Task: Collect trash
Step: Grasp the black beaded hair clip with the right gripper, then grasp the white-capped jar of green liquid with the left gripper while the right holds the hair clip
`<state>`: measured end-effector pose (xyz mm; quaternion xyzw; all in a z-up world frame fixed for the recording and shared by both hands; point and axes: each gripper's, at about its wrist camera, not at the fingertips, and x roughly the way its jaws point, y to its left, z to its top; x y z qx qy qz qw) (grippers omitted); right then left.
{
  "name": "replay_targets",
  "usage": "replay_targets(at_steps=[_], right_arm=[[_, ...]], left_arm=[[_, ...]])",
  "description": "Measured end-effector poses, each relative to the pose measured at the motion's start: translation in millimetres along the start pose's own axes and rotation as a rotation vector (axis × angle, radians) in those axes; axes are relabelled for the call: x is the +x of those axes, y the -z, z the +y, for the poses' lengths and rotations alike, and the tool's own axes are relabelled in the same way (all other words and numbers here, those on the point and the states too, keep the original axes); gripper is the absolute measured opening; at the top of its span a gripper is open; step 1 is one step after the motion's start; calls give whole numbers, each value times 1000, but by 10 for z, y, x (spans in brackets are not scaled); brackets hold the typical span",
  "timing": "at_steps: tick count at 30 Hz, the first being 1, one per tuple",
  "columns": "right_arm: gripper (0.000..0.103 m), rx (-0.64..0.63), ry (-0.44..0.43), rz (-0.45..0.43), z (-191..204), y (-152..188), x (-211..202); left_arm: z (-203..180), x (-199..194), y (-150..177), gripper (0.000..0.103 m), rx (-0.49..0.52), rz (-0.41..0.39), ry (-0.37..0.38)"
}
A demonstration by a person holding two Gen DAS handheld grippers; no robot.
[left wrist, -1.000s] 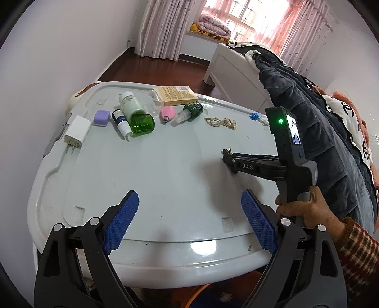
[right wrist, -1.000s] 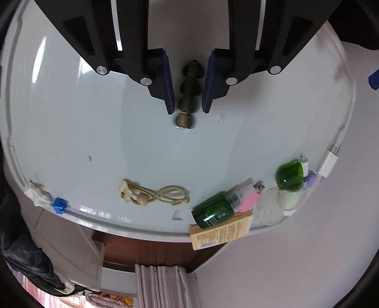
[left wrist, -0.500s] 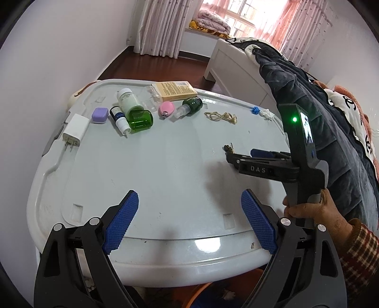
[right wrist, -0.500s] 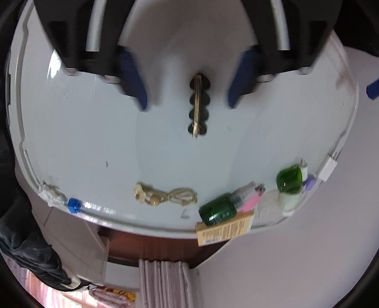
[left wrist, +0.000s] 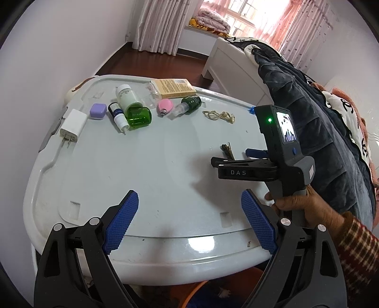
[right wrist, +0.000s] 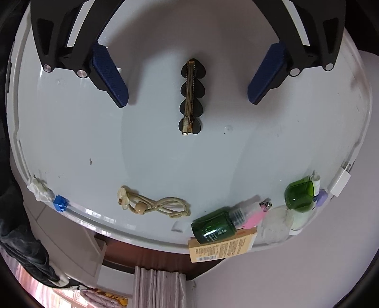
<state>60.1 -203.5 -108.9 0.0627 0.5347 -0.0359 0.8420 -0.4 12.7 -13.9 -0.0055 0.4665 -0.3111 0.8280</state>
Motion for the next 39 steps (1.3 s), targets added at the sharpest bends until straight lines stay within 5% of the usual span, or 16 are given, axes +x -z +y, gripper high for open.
replay_targets(at_steps=[8, 10, 12, 15, 25, 32, 39], right_arm=[[96, 34, 3, -32, -12, -19, -18], [49, 55, -42, -72, 1, -32, -73], [18, 33, -16, -81, 83, -74, -96], [18, -40, 52, -88, 204, -87, -93], [18, -21, 0, -124, 193, 22, -232], [18, -26, -54, -215, 222, 110, -779], [18, 10, -117, -290, 33, 186, -1113]], left_arm=[[-4, -15, 7, 86, 0, 8, 20], [-2, -21, 12, 86, -3, 8, 23], [7, -22, 13, 86, -7, 9, 24], [25, -26, 12, 86, -16, 12, 28], [70, -42, 12, 86, -31, 9, 27], [119, -43, -3, 86, -37, -12, 3], [417, 55, -520, 86, -156, -49, -22]])
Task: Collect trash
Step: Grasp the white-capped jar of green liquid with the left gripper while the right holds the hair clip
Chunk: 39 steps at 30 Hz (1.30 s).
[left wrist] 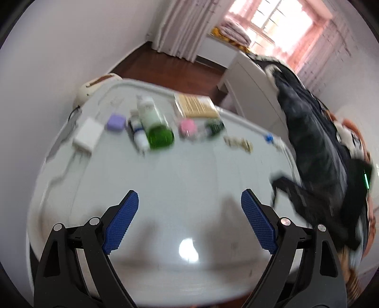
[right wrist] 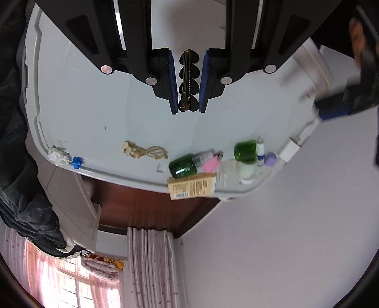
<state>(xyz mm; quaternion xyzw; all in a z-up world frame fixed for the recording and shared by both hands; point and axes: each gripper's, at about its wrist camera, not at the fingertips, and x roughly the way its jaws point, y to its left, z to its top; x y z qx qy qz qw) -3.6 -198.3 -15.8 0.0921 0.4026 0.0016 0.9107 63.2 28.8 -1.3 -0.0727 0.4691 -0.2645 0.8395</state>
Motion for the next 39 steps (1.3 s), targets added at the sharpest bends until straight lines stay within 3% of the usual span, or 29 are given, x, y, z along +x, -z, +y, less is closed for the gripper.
replay_targets(at_steps=[3, 7, 11, 12, 16, 21, 29, 39], right_arm=[[18, 18, -20, -7, -68, -6, -20], [18, 0, -13, -16, -112, 3, -78], [18, 13, -25, -3, -215, 38, -77], [18, 20, -29, -1, -233, 44, -75], [18, 22, -37, 2, -236, 62, -73], [18, 12, -51, 6, -178, 57, -74], [18, -6, -44, -1, -143, 51, -95], [18, -11, -39, -21, -136, 64, -208]], left_arm=[[73, 258, -497, 86, -24, -37, -13], [248, 631, -844, 86, -29, -19, -122], [485, 978, -957, 76, -45, 50, -222], [519, 1015, -964, 70, -47, 55, -228], [459, 1197, -989, 70, 18, 53, -256], [420, 1441, -1013, 51, 69, 79, -267], [377, 1313, -822, 49, 180, 80, -272], [121, 644, -639, 48, 241, 2, -227]])
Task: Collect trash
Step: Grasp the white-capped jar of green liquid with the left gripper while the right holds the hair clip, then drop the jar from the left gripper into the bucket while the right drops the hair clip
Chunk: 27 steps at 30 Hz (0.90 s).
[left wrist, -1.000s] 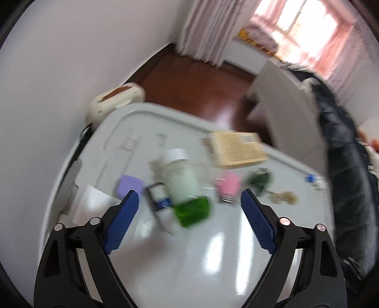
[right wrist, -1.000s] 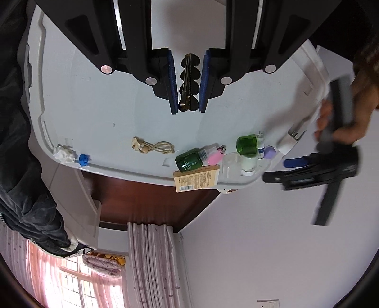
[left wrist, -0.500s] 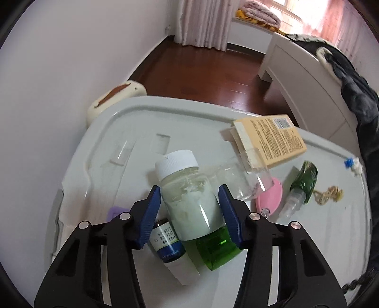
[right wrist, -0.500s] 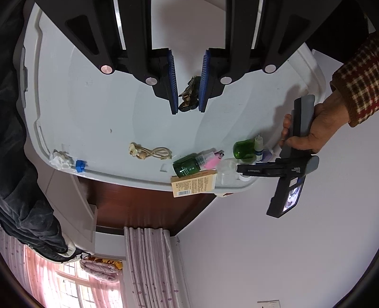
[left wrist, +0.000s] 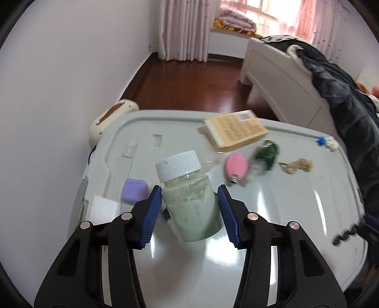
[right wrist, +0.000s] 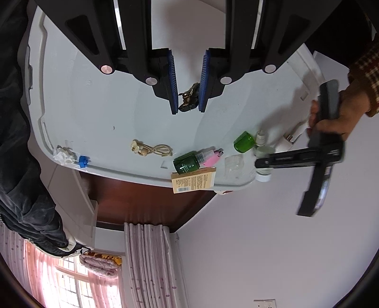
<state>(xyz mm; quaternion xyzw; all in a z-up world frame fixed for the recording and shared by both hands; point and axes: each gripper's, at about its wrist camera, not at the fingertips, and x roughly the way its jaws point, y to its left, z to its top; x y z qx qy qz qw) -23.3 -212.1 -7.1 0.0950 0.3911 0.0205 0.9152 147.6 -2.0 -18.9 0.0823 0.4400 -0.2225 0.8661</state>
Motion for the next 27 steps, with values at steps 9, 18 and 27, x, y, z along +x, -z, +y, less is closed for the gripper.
replay_targets(at_steps=[9, 18, 27], right_arm=[[16, -6, 9, -24, 71, 107, -283], [16, 17, 4, 25, 302, 774, -817], [16, 115, -37, 215, 601, 1954, -1002]], left_arm=[[-505, -713, 485, 48, 79, -31, 72], [-964, -1306, 1538, 47, 208, 84, 209], [-1232, -1430, 2646, 46, 303, 298, 306]])
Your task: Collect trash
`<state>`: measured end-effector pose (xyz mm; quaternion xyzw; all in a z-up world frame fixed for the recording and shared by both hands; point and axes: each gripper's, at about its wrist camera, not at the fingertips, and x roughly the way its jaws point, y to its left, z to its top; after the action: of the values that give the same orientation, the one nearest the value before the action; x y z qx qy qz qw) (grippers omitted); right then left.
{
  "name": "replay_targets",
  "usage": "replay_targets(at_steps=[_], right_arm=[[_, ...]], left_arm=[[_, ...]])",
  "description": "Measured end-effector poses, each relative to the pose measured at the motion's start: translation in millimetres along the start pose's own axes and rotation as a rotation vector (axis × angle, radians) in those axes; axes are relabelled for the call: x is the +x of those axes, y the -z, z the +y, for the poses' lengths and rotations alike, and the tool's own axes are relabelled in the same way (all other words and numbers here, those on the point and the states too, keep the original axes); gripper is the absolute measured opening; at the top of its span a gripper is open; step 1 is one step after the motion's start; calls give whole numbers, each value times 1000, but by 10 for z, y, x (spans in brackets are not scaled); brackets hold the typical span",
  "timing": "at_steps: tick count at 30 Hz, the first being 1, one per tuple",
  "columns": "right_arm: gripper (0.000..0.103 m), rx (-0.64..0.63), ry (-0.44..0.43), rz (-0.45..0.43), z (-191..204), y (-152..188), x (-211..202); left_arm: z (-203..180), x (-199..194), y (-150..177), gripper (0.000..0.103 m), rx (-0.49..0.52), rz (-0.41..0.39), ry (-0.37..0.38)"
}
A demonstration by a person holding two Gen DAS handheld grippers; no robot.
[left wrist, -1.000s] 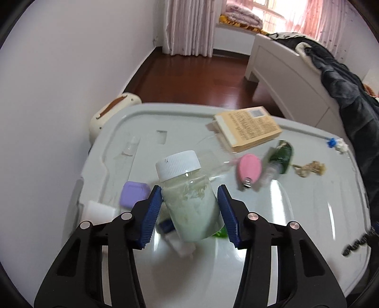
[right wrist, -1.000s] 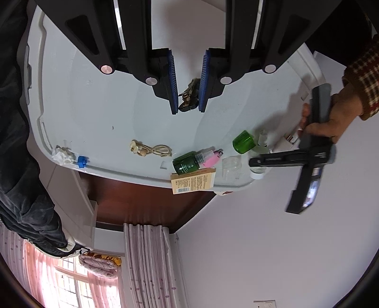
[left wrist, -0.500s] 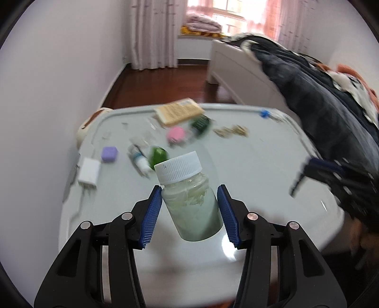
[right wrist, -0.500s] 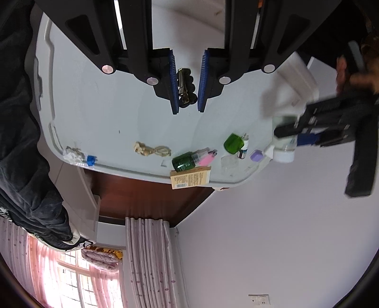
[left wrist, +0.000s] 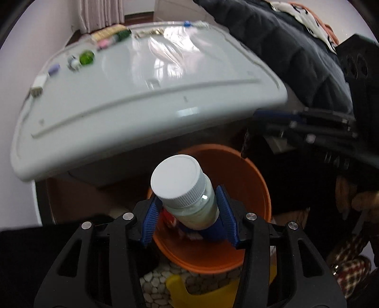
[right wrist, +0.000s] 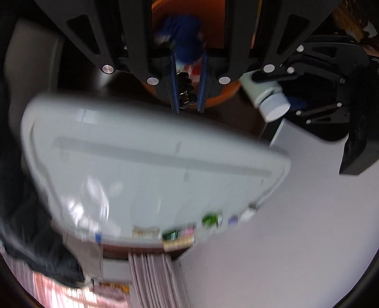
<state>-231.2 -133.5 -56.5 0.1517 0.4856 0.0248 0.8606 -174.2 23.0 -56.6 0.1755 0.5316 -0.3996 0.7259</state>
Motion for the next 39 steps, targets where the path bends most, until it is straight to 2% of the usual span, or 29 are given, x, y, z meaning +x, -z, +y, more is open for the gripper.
replay_targets(at_steps=[3, 5, 6, 7, 9, 12, 17, 20, 25, 31, 33, 39], right_arm=[[17, 11, -14, 69, 52, 212, 144], [36, 4, -13, 88, 95, 265, 193], [50, 0, -11, 89, 104, 268, 206], [55, 2, -4, 81, 103, 264, 201], [57, 12, -4, 73, 77, 249, 187], [67, 30, 18, 55, 23, 220, 163], [70, 55, 16, 47, -29, 183, 169], [71, 58, 15, 49, -49, 193, 163], [73, 74, 11, 47, -72, 167, 184], [75, 85, 8, 49, -107, 166, 188], [75, 88, 7, 50, -112, 165, 190], [76, 91, 2, 54, -122, 166, 200]], left_arm=[[-34, 27, 63, 46, -2, 5, -21], [-33, 8, 52, 48, -10, -6, -43], [-24, -8, 44, 52, -18, -14, -53], [-12, -30, 35, 54, -24, -22, -67], [18, -59, 31, 60, -34, -36, -99], [16, -75, 25, 60, -41, -41, -121], [27, -73, -7, 61, -47, -43, -164], [42, -86, -46, 66, -60, -60, -191], [67, -152, -144, 67, -72, -99, -248], [68, -188, -258, 69, -78, -131, -284], [65, -198, -286, 73, -79, -141, -293], [73, -224, -369, 73, -85, -161, -311]])
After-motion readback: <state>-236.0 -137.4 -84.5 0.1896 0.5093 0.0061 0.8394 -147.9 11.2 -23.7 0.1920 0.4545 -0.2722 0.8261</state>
